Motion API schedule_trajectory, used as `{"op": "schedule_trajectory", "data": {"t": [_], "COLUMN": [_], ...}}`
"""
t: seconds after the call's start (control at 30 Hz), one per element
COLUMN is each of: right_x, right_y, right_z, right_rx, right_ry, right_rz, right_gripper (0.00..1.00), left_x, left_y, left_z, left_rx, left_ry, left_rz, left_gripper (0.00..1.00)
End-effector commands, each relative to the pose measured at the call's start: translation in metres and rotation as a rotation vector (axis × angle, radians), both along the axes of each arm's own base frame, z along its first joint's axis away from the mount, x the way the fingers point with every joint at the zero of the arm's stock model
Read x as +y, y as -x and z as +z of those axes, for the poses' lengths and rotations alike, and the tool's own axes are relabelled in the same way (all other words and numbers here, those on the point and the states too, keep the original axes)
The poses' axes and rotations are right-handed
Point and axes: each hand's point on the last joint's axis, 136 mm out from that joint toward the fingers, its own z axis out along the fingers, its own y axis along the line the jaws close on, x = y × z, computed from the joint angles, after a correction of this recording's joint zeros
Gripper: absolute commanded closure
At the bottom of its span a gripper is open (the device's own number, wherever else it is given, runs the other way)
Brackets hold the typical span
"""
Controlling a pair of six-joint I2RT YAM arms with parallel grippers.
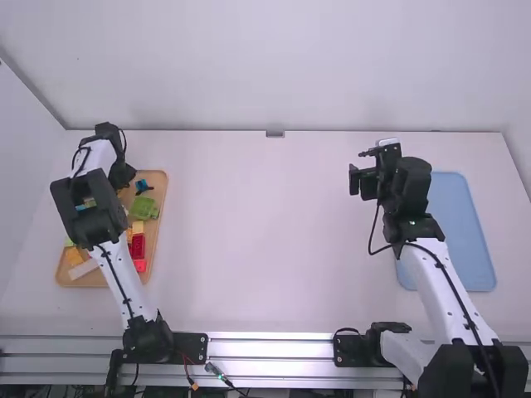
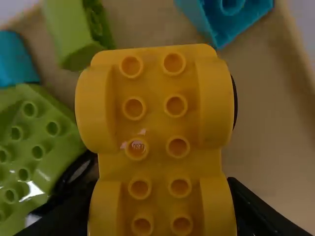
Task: Assemble lego blocks to make yellow taxi
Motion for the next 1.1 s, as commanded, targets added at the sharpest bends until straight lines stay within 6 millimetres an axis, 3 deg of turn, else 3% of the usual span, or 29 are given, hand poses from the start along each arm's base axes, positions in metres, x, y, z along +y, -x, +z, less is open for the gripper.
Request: {"op": "schedule_trajectory", "data": {"t": [0.0, 0.17, 0.23, 0.27, 0.37, 0.47, 0.5, 0.53, 0.57, 0.63, 0.67, 0.8, 0.87, 0.9, 1.07], "right_x": [0.006, 0.009, 0.011, 0.012, 0.022, 0.027, 0.028, 0.032, 0.033, 0.035, 0.037, 0.035, 0.035, 0.035, 0.042], "right_y": [-0.005, -0.005, -0.004, -0.004, -0.002, -0.001, -0.001, 0.0, 0.0, 0.002, 0.004, 0.009, 0.017, 0.018, 0.043], "right_z": [0.015, 0.016, 0.015, 0.015, 0.013, 0.013, 0.013, 0.013, 0.014, 0.017, 0.02, 0.029, 0.036, 0.037, 0.056], "right_rx": [-0.03, -0.03, -0.026, -0.025, -0.018, -0.026, -0.028, -0.033, -0.036, -0.043, -0.05, -0.069, -0.076, -0.075, -0.102], "right_ry": [-0.016, -0.024, -0.024, -0.023, -0.018, 0.018, 0.027, 0.049, 0.053, 0.057, 0.057, 0.047, 0.046, 0.046, 0.024], "right_rz": [0.022, 0.041, 0.046, 0.046, 0.072, 0.102, 0.109, 0.129, 0.133, 0.142, 0.146, 0.139, 0.14, 0.14, 0.193], "right_gripper": [0.01, 0.01, 0.01, 0.01, 0.01, 0.01, 0.01, 0.01, 0.01, 0.01, 0.01, 0.01, 0.01, 0.01, 0.01], "left_x": [0.011, -0.007, -0.026, -0.03, -0.071, -0.105, -0.114, -0.148, -0.156, -0.222, -0.27, -0.366, -0.409, -0.412, -0.461], "left_y": [-0.01, -0.015, -0.021, -0.021, -0.021, -0.02, -0.021, -0.027, -0.028, -0.031, -0.023, 0.023, 0.067, 0.07, 0.119], "left_z": [0.056, 0.112, 0.136, 0.139, 0.163, 0.17, 0.169, 0.167, 0.165, 0.15, 0.137, 0.104, 0.079, 0.078, 0.038], "left_rx": [-0.073, -0.119, -0.142, -0.145, -0.184, -0.213, -0.215, -0.212, -0.209, -0.19, -0.192, -0.19, -0.136, -0.132, -0.02], "left_ry": [-0.103, -0.167, -0.191, -0.193, -0.257, -0.319, -0.328, -0.346, -0.346, -0.312, -0.264, -0.133, -0.054, -0.05, -0.019], "left_rz": [0.025, -0.047, -0.125, -0.135, -0.228, -0.333, -0.378, -0.598, -0.655, -1.083, -1.366, -1.958, -2.29, -2.308, -2.657], "left_gripper": [0.67, 0.73, 0.95, 0.98, 0.98, 0.98, 0.97, 0.96, 0.95, 0.94, 0.92, 0.98, 0.98, 0.98, 0.99]}}
